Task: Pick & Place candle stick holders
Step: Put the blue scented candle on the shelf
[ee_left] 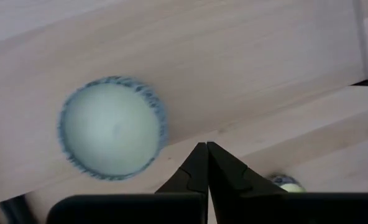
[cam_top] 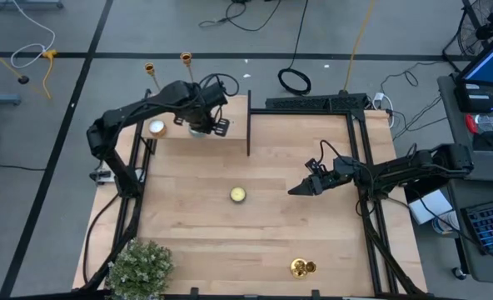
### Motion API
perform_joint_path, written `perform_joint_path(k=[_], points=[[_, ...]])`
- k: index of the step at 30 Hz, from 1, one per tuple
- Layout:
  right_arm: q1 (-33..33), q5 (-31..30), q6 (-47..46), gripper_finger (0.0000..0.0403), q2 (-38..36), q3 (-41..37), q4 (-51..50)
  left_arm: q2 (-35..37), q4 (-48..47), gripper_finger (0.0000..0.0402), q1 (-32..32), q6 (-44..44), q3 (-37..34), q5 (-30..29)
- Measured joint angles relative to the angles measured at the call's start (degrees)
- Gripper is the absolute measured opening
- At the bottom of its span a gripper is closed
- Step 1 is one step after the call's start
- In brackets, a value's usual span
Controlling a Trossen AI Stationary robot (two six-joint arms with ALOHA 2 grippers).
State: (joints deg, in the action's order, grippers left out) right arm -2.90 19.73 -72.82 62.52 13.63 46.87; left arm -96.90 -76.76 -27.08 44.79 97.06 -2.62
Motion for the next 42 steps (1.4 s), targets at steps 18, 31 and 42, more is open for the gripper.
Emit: perform_joint_path(k=[18, 31, 42], points=[[0.0, -0.2, 0.4, 0.0192, 0.0, 0.0, 0.0, 0.0, 0.1, 0.0001, -1.6, -2.7, 0.0, -0.5], [0.0, -0.3, 0.4, 0.0192, 0.0, 0.0, 0.0, -1.8, -0.3, 0.0000, -2.3, -2.9, -0.1, -0.9], [0.0, -0.4, 0.4, 0.0192, 0.0, 0.0, 0.0, -3.2, -1.2, 0.0000, -2.9, -3.6, -0.1, -0.9]])
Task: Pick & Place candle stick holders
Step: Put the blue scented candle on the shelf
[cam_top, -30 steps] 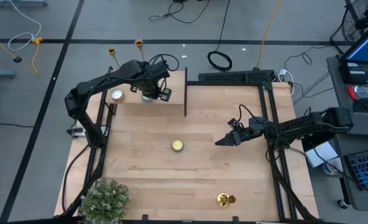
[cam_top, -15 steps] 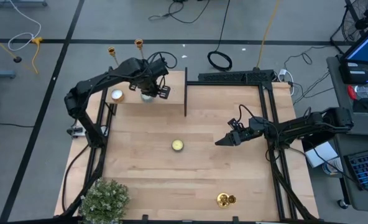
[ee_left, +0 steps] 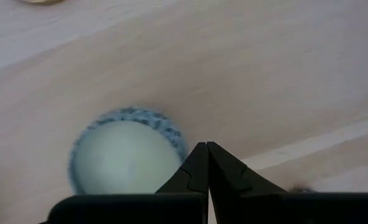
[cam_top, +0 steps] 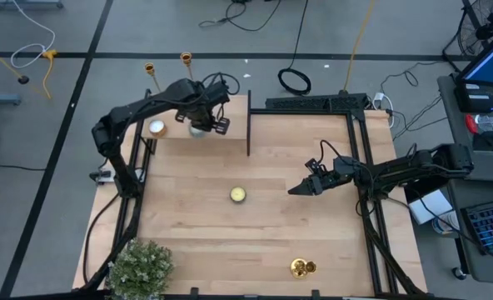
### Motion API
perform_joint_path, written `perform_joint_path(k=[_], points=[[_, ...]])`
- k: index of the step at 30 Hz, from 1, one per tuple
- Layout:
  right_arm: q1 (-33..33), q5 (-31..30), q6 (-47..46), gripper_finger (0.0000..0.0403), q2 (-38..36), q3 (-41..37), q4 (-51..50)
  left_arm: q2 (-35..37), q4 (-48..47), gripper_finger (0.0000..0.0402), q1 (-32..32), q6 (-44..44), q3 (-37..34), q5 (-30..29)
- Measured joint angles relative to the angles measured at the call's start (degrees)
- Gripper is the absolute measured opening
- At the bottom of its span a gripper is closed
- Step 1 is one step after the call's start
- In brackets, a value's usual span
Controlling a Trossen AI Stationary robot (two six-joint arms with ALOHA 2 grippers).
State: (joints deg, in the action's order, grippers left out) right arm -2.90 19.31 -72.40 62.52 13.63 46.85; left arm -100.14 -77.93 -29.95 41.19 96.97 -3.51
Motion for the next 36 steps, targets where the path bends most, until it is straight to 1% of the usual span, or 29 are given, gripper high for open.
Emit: perform_joint_path(k=[3, 10, 13, 16, 22, 25, 28, 32, 36], points=[[0.0, 0.0, 0.0, 0.0192, 0.0, 0.0, 0.0, 0.0, -1.8, 0.0000, -0.7, -0.7, 0.0, 0.0], [0.0, -0.3, 0.0, 0.0192, 0.0, 0.0, 0.0, 0.0, -0.8, 0.0000, -0.9, -1.8, 0.0, -0.2], [0.0, -1.3, 0.0, 0.0192, 0.0, 0.0, 0.0, 0.4, 1.6, 0.0000, -0.3, -2.6, 0.0, 0.4], [0.0, -1.3, 0.0, 0.0192, 0.0, 0.0, 0.0, 2.7, 6.1, 0.0000, 1.1, -2.2, 0.0, 0.1], [0.0, -1.3, 0.1, 0.0192, 0.0, 0.0, 0.0, 11.7, 13.8, 0.0000, 5.0, 1.6, 0.0, -5.4], [0.0, -1.3, 0.0, 0.0192, 0.0, 0.0, 0.0, 16.2, 16.1, 0.0000, 8.2, 2.6, 0.1, -8.7], [0.0, -1.3, -0.8, 0.0192, 0.0, 0.0, 0.0, 19.0, 16.5, 0.0000, 12.0, 3.5, 0.1, -12.5], [0.0, -1.3, -1.9, 0.0192, 0.0, 0.0, 0.5, 20.9, 16.2, 0.0000, 16.7, 5.6, 0.1, -16.7], [0.0, -1.2, -1.9, 0.0192, 0.0, 0.0, 2.6, 22.9, 12.6, 0.0000, 20.7, 9.2, 0.1, -20.4]])
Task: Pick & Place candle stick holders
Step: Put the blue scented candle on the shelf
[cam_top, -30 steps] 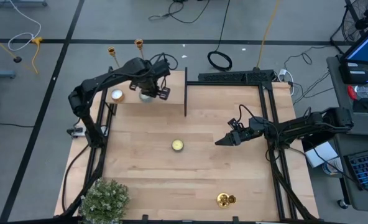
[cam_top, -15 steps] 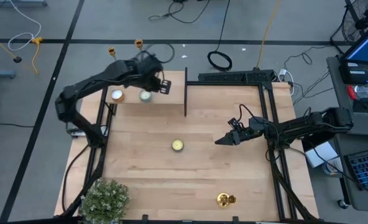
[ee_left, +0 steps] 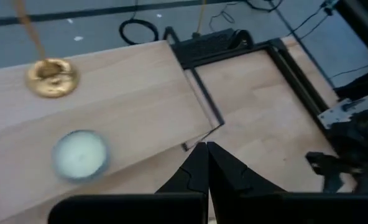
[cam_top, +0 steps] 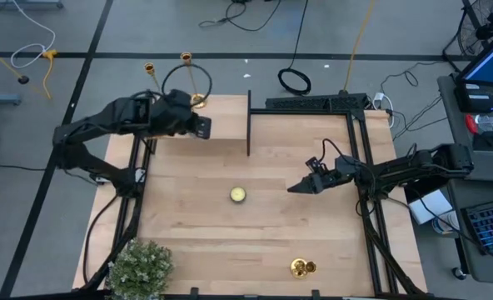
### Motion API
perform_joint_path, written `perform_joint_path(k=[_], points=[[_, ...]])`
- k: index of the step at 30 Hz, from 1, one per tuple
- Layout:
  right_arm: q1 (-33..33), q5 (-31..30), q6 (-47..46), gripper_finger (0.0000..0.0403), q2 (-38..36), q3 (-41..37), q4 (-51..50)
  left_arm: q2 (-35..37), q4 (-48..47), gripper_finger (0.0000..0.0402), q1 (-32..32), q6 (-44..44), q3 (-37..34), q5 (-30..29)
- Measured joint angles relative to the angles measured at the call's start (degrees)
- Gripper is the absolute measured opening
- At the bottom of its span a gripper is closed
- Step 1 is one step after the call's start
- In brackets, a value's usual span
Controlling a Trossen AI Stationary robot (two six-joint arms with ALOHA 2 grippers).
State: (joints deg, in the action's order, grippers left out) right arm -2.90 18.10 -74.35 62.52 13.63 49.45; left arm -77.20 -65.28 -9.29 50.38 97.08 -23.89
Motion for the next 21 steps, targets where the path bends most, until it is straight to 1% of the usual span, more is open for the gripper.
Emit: perform_joint_path(k=[3, 4, 8, 12, 17, 21], points=[[0.0, -0.3, 1.1, 0.0192, 0.0, 0.0, 0.7, 1.3, -4.3, 0.0000, 3.0, 1.5, 0.0, -2.8], [0.0, -1.4, 0.8, 0.0192, 0.0, 0.0, 0.5, 1.9, -6.4, 0.0000, 3.9, 2.0, 0.0, -3.2], [0.0, -7.4, 0.5, 0.0192, 0.0, 0.0, 3.1, 3.9, -13.4, 0.0000, 7.7, 3.5, 0.0, -5.0], [0.0, -12.7, 0.4, 0.0192, 0.0, 0.0, 5.7, 4.9, -18.5, 0.0000, 12.7, 3.5, 0.0, -4.7], [0.9, -23.3, 1.2, 0.0192, 0.0, 0.0, 9.8, 6.9, -25.1, 0.0000, 18.3, 4.3, 0.0, -4.9], [1.1, -27.5, 2.8, 0.0192, 0.0, 0.0, 10.7, 10.0, -24.6, 0.0000, 20.9, 3.8, -0.5, -6.0]])
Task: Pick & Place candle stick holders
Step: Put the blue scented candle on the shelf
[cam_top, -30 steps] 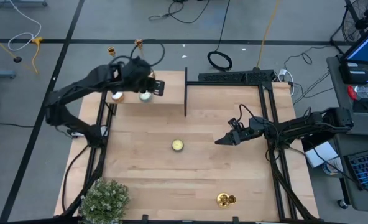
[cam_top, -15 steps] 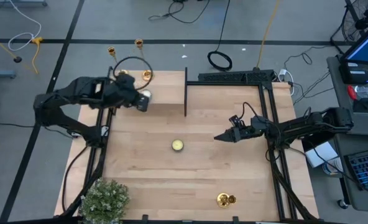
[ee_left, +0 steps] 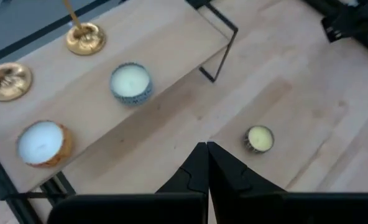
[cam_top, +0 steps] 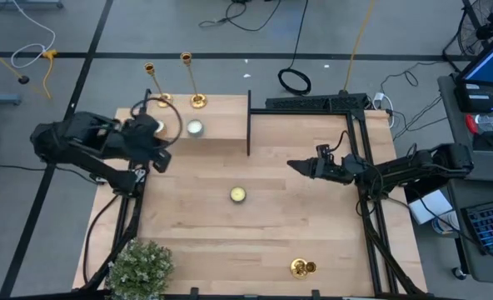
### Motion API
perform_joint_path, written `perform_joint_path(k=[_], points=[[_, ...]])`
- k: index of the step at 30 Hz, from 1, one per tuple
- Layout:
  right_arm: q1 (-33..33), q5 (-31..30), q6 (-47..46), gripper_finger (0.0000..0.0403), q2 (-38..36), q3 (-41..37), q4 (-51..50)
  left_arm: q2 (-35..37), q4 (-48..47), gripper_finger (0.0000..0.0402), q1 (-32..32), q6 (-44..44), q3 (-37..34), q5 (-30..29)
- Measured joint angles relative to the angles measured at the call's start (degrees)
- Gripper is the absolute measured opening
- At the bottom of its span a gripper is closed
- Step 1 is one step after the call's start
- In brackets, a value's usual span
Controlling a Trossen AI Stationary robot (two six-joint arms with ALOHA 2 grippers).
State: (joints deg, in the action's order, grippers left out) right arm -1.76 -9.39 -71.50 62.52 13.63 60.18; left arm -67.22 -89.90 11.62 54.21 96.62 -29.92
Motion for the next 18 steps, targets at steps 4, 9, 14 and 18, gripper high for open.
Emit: perform_joint_path(k=[4, 9, 14, 18], points=[[0.0, -2.4, 1.6, 0.0192, 0.0, 0.0, -0.1, 2.7, -0.1, 0.0000, 1.2, -0.7, 0.0, -0.9], [0.0, -3.0, 2.8, 0.0192, 0.0, 0.0, -0.2, 4.5, -0.1, 0.0000, 1.5, -1.2, 0.0, 0.5], [0.0, -3.0, 3.2, 0.0192, 0.0, 0.0, -0.2, 4.4, -0.1, 0.0000, 1.5, -2.0, 0.0, 0.8], [0.0, -3.0, 3.2, 0.0192, 0.0, 0.0, -0.2, 1.9, 0.0, 0.0000, -0.3, -2.9, 0.0, -1.4]])
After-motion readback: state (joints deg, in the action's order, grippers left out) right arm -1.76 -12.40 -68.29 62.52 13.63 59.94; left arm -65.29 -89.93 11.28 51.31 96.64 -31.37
